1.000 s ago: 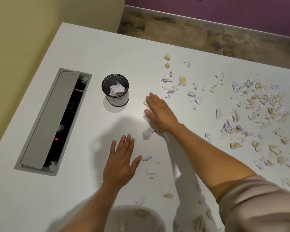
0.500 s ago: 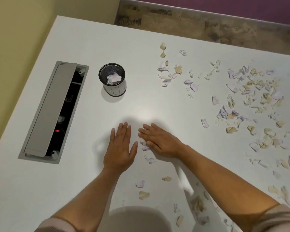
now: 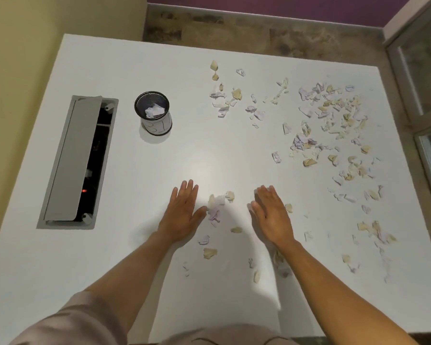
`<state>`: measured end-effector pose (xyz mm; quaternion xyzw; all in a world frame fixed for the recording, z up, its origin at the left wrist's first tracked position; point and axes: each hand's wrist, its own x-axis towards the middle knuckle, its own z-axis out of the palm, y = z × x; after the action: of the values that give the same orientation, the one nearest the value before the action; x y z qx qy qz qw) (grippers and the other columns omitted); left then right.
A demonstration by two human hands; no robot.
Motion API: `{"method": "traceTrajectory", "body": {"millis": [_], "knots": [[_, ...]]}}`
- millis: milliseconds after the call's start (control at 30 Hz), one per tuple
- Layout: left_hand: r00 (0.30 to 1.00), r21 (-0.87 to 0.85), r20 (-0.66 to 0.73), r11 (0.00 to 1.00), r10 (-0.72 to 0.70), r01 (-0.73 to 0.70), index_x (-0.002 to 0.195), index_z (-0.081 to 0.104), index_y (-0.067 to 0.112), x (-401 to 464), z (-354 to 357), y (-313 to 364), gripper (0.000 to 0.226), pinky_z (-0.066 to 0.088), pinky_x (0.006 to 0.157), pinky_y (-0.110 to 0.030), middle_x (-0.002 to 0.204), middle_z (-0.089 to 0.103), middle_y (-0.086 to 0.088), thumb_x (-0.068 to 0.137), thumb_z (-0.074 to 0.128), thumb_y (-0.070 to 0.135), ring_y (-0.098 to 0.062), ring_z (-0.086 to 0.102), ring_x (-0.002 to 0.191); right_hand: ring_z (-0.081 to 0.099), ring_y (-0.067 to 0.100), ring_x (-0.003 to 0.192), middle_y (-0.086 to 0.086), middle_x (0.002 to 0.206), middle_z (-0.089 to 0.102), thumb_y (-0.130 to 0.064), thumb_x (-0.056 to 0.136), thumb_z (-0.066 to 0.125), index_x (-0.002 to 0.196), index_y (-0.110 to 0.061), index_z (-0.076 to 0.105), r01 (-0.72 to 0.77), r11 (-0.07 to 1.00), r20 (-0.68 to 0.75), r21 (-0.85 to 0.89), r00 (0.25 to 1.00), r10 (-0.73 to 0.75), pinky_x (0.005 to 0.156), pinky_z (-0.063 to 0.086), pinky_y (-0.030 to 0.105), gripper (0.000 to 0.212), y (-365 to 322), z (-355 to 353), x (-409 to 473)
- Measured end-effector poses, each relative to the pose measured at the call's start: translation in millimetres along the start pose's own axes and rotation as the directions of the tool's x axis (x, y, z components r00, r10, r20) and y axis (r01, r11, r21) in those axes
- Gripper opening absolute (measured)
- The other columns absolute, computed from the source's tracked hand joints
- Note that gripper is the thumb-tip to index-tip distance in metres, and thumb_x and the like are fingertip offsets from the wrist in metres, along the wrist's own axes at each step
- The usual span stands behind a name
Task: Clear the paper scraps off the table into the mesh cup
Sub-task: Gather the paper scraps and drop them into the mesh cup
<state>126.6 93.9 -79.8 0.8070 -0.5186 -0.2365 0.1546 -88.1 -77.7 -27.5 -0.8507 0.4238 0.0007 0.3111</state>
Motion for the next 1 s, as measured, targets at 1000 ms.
{"method": "traceTrajectory", "body": {"millis": [1000], "knots": [[0.942, 0.276, 0.254, 0.917, 0.220, -0.288, 0.146, 0.036, 0.017, -5, 17, 76, 0.065, 0.023, 0.115, -0.051, 0.157, 0.026, -0.001, 0.091, 0.059, 0.042, -0.028, 0.016, 0.146, 0.002, 0.021, 0.150, 0.006, 0.162, 0.010, -0.039, 0.101, 0.036, 0.152, -0.011, 0.018, 0.294, 0.916, 0.330, -0.274, 0.923, -0.198, 0.120, -0.001, 0.038, 0.062, 31, 24, -48]]}}
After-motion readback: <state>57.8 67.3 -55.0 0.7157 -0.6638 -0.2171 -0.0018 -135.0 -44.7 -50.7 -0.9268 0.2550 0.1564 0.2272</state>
